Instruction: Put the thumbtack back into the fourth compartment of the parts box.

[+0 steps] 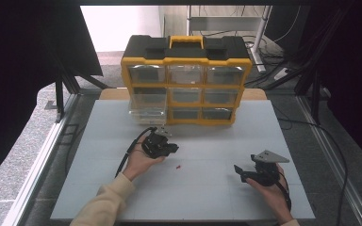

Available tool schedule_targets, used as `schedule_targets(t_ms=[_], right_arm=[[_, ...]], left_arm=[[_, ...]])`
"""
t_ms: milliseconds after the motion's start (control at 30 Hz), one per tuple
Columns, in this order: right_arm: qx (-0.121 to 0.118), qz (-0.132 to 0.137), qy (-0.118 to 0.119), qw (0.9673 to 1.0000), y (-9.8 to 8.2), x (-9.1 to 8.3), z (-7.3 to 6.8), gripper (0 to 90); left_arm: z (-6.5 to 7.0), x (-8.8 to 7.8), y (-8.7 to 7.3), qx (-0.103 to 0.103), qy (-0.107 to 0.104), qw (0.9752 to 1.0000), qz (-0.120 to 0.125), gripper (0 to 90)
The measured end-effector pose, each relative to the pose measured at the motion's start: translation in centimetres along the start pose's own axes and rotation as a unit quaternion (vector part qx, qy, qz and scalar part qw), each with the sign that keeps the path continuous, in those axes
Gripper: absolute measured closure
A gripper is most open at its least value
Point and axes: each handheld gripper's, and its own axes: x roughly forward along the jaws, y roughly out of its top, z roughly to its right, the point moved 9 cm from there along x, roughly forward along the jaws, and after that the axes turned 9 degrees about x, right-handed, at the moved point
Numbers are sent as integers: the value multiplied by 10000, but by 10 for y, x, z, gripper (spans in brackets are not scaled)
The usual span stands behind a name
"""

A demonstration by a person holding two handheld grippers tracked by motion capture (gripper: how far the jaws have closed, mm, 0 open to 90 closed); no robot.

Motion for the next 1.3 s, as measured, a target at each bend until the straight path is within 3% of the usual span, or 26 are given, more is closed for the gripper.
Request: schedule_targets(t_ms=[300,467,600,867,1300], right_arm=[[5,2,0,10000,0,0,0,188],[2,3,-2,10000,0,0,0,188],[14,1,0,10000,0,0,0,188],[19,4,-1,10000,0,0,0,188],[31,24,12,10000,1,-1,0,188]], left_arm=[[-1,-30,8,-46,4,9991,431,836],[-2,-51,16,-36,88,9972,745,836],[-5,-67,22,-70,183,9945,1029,836],[-10,-95,33,-193,379,9867,1569,836],[-12,-131,47,-191,545,9772,2043,836]])
